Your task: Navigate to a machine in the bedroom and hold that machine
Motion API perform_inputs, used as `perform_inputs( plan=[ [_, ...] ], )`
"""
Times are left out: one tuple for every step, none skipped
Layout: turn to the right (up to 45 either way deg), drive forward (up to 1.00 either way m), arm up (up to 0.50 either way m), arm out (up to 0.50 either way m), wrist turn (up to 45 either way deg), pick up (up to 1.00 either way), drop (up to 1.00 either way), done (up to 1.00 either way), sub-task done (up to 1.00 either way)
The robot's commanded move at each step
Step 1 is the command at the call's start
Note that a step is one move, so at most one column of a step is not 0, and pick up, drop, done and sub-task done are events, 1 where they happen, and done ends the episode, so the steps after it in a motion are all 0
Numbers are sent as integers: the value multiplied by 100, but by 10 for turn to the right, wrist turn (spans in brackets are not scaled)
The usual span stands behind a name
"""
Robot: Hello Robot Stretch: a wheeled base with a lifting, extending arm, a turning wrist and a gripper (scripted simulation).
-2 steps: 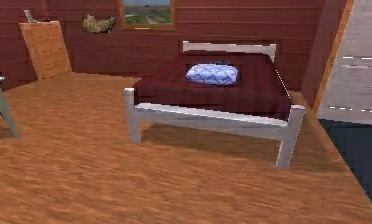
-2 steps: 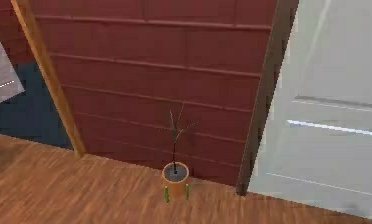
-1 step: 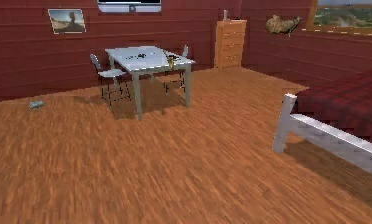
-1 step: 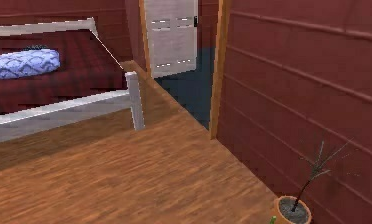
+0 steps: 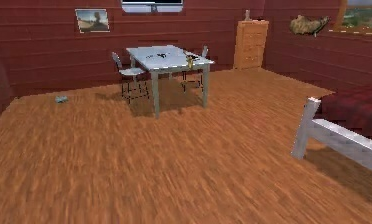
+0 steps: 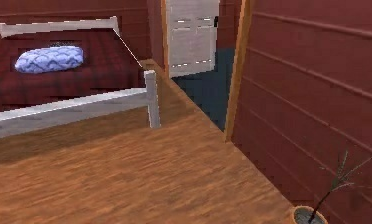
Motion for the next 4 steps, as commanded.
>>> perform_inputs(
  plan=[
    [0,100,0,0,0,0,0,0,0],
    [0,100,0,0,0,0,0,0,0],
    [-60,0,0,0,0,0,0,0,0],
    [0,20,0,0,0,0,0,0,0]
  ],
)
